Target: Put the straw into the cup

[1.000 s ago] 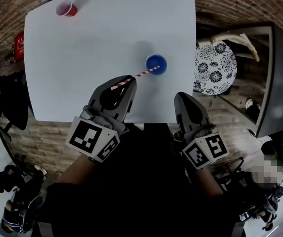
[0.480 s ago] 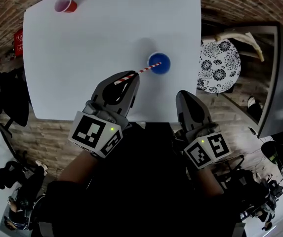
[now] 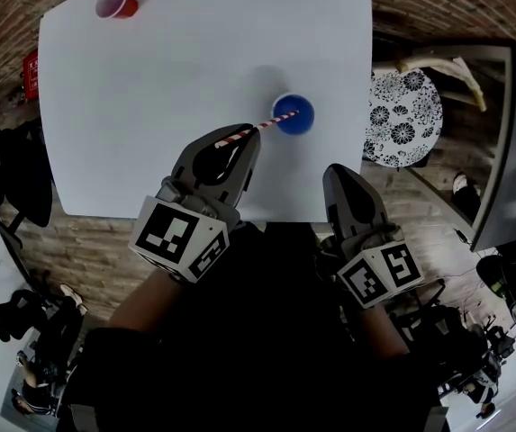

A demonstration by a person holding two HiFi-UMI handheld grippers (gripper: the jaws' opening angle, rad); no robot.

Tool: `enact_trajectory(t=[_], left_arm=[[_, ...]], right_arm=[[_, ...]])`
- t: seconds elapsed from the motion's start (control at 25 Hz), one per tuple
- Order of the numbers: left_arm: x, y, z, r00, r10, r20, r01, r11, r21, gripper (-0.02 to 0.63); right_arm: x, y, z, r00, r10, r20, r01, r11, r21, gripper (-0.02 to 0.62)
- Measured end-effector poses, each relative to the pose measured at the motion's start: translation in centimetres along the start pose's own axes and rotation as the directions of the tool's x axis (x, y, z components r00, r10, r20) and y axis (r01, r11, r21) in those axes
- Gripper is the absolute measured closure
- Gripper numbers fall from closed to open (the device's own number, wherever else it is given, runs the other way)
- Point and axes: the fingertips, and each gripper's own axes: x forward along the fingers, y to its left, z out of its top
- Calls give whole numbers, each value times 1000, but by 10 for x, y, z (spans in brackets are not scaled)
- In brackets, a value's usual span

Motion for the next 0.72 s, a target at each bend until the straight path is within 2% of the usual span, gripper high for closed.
enact_trajectory(t=[0.72], left_arm=[[21, 10, -18, 999, 6, -49, -6, 1000, 5, 569]], right_arm=[[5, -6, -1, 1000, -12, -2, 12, 1000, 20, 568]])
